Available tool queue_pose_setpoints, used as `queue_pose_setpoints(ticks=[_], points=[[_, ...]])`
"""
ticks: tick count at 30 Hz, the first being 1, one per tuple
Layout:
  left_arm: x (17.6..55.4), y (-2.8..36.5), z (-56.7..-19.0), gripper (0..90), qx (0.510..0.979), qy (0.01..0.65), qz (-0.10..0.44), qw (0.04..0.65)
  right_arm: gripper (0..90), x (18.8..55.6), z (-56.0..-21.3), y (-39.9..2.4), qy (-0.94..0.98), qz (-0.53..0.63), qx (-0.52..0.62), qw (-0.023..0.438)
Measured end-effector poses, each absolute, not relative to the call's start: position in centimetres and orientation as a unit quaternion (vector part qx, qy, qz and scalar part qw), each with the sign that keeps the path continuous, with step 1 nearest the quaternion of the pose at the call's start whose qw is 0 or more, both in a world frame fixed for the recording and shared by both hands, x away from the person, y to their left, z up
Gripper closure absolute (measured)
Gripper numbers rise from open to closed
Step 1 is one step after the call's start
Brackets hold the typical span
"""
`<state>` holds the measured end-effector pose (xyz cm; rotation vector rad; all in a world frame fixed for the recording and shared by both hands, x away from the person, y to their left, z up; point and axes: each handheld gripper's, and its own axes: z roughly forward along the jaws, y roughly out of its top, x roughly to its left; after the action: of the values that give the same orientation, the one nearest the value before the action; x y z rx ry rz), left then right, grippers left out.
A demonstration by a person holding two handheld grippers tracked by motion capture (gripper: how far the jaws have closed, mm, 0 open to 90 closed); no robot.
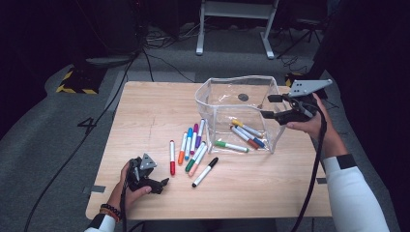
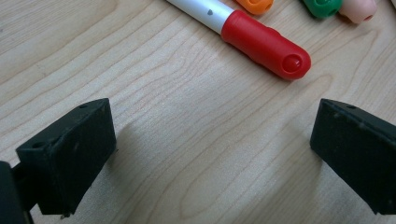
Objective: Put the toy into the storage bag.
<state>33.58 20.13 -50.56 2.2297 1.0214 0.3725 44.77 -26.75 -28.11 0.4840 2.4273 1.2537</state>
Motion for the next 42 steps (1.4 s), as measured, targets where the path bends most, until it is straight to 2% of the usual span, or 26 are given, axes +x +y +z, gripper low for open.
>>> queue_pose_setpoints(ticks=[5, 13, 22, 29, 38, 42], points=[[33.6, 20.1, -50.6, 0.5, 0.85, 0.389, 0.142, 0.325, 37.4, 41.6, -28.2, -26.9, 0.848, 0.467, 0.159, 0.197], [33.6, 20.1, -50.6, 0.5, 0.85, 0.39, 0.143, 0.325, 37.5, 37.7, -30.5, -26.1, 0.85, 0.48, 0.121, 0.18], [33.6, 20.1, -50.6, 0.5, 0.85, 0.39, 0.143, 0.325, 37.3, 35.9, -34.3, -24.7, 0.865, 0.465, 0.094, 0.159], [33.6, 20.1, -50.6, 0.5, 0.849, 0.391, 0.143, 0.325, 32.7, 36.3, -38.2, -22.5, 0.88, 0.452, 0.082, 0.123], [33.6, 20.1, -50.6, 0.5, 0.849, 0.391, 0.143, 0.325, 32.5, 39.0, -43.7, -17.2, 0.899, 0.427, 0.06, 0.073], [33.6, 20.1, -50.6, 0.5, 0.849, 0.391, 0.143, 0.325, 32.7, 39.8, -45.0, -15.4, 0.908, 0.411, 0.051, 0.057]])
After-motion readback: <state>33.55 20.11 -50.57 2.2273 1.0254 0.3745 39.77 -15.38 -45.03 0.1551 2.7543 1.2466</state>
